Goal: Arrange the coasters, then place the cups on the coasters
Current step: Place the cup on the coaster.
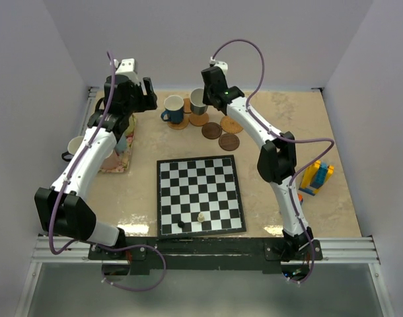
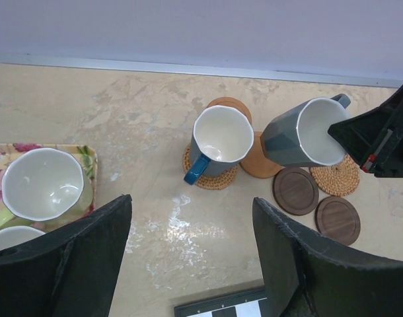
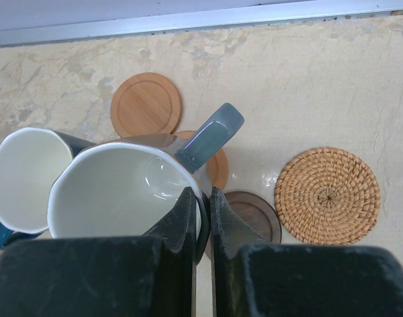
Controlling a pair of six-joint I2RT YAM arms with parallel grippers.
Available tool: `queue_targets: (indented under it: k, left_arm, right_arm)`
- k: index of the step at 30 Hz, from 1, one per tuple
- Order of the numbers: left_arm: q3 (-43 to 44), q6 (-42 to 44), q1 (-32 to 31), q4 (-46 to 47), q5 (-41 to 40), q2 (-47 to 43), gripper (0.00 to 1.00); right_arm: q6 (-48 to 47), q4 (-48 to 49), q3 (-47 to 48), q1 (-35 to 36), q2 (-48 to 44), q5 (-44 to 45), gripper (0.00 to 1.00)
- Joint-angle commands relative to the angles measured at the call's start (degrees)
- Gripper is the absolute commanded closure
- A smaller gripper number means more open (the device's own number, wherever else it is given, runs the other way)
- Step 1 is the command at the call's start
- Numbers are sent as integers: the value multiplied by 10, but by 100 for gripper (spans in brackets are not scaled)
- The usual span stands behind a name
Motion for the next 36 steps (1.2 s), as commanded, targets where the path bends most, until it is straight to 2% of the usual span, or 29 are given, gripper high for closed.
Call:
queue_targets:
  k: [1,15,36]
  left_arm:
    - [-8,26,9,31,-8,-22,22]
    - [0,45,17,30,-2,1,21]
    - [14,63,25,22,-6,22,21]
  right_arm:
    - [28,105,31,-2,-30,46,100]
    - [19,185,49,-2,27,33,100]
    - [7,234,100,-3,92,-1,100]
